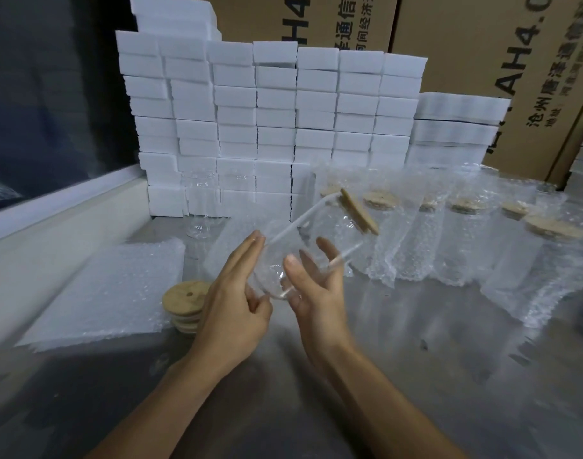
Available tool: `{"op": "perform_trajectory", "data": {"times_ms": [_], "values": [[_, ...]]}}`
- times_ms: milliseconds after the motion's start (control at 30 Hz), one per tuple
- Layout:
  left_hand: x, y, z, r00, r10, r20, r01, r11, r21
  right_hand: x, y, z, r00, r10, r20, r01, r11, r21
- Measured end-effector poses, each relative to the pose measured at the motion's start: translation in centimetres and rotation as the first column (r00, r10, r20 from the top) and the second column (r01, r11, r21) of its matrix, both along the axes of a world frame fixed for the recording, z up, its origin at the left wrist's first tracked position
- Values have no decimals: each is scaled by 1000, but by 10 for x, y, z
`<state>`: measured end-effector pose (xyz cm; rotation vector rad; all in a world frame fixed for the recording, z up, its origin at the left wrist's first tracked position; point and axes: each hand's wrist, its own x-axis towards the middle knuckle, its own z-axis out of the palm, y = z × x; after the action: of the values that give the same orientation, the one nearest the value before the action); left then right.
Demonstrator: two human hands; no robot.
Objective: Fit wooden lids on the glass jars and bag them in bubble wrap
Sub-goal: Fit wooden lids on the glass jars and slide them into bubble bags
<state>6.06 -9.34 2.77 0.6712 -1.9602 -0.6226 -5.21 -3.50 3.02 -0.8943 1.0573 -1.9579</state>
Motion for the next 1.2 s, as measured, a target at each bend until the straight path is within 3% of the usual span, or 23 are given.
{"op": "perform_trajectory", "data": {"times_ms": [167,300,500,667,800,1000,1100,1200], "values": [[3,-4,2,997,80,-20,-80,997,13,7,-2,3,969,0,-246,-3,1000,-12],[4,-10,-3,995,86,48,-84,996,-39,8,3,4,922,5,-387,14,999,47],[9,-23,-7,988,145,55,-144,989,-23,3,10,12,906,285,-313,-256,958,132],[10,-22,-6,983,175,49,-171,982,-84,-2,11,15,906,401,-137,-390,915,100],[10,-16,-2,991,132,39,-127,985,-114,-6,6,12,944,322,-77,-305,935,181],[5,2,3,991,37,129,-7,973,-231,-9,0,2,974,15,-225,33,978,204],[0,9,5,983,0,183,59,946,-318,-10,-1,-2,934,-83,-347,162,965,206],[0,11,4,972,-43,232,129,920,-369,-10,0,-5,832,-178,-526,332,919,215]]}}
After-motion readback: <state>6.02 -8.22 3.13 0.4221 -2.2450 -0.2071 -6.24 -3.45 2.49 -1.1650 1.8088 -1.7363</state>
